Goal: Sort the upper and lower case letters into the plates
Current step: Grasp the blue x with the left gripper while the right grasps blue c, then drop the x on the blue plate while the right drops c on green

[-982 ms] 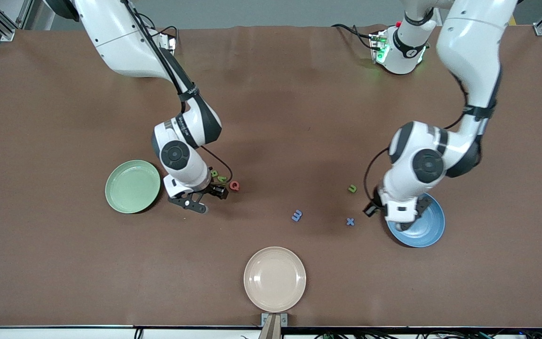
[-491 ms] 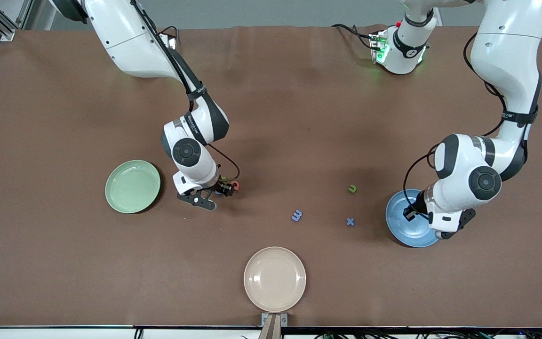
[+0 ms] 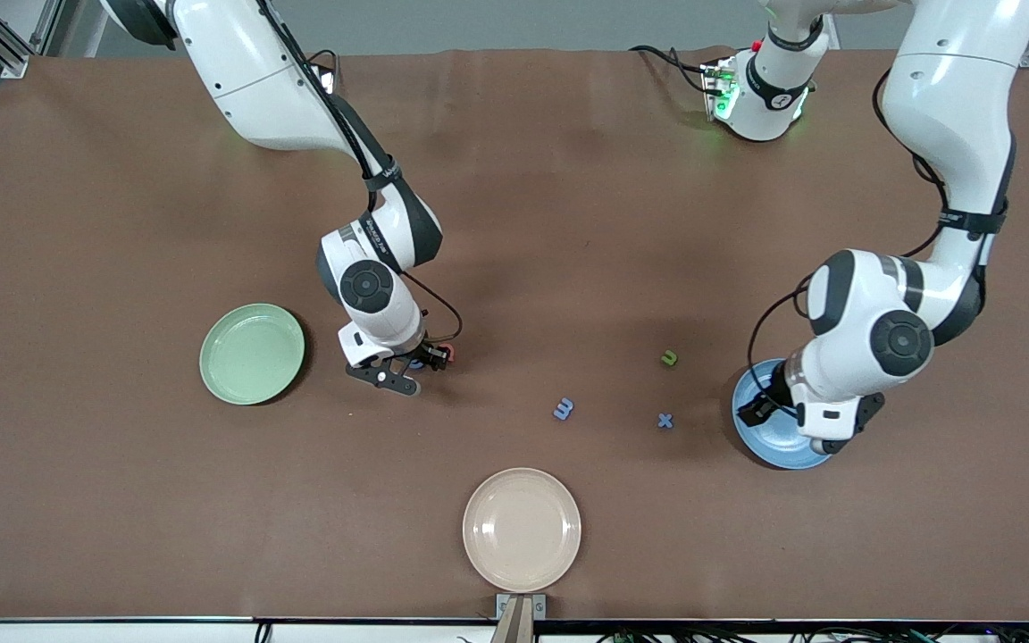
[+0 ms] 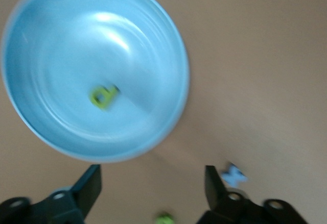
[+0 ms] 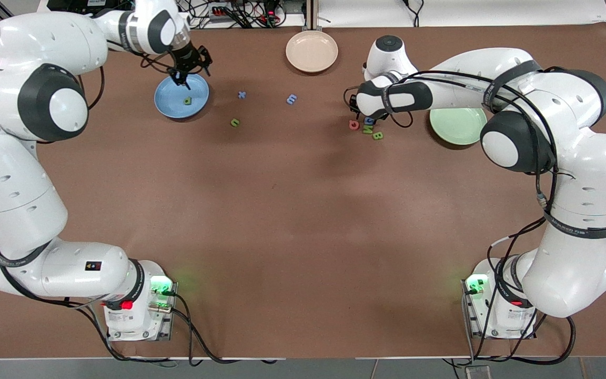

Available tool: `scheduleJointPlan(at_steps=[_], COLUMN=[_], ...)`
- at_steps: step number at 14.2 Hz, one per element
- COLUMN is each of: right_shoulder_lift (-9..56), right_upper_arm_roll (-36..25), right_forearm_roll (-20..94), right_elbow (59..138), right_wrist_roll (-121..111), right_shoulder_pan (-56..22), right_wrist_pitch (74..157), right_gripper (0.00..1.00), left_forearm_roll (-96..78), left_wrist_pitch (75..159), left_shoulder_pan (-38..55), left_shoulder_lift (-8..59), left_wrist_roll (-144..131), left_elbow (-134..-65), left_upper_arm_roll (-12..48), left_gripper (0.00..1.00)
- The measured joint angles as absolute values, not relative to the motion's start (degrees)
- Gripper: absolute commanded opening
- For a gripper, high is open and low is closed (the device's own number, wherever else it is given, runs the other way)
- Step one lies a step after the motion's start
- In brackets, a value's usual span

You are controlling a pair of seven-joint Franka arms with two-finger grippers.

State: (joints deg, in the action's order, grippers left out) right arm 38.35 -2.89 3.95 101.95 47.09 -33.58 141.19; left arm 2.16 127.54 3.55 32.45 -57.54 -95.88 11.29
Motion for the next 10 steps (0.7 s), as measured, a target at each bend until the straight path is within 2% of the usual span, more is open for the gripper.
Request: scheduleJointPlan(at_steps=[3,5,6,7,10], right_shoulder_lift=[38.4,38.2,38.1,37.9,37.9], right_upper_arm_roll=[-3.2,-3.2,-3.3,-3.4,-3.5], right_forearm_roll=[3.0,2.9,2.9,2.9,2.9], right_elbow=[103.3,103.4,103.4,103.4,103.5], right_wrist_roll=[47.2,47.2,47.2,47.2,47.3], right_shoulder_pan=[-33.6,-33.6,-33.6,-33.6,-33.5], right_wrist_pitch=[143.3,143.4,143.5,143.3,143.2], right_gripper=[0.49,0.18,0.05,0.02,0.0], left_forearm_roll=[2.2,2.2,2.2,2.2,4.1], left_wrist_pitch=[127.4,127.6,128.1,129.0,133.8], left_shoulder_pan=[9.3,11.2,11.3,11.3,11.2], left_shoulder_lift=[35.5,39.6,41.5,43.1,46.8], left_wrist_roll=[-65.6,-66.8,-66.8,-66.6,-66.4], left_elbow=[-92.2,-88.9,-87.7,-86.9,-86.0], left_upper_arm_roll=[11.4,11.3,11.2,11.0,10.5], left_gripper=[1.0,0.99,0.99,0.97,0.95])
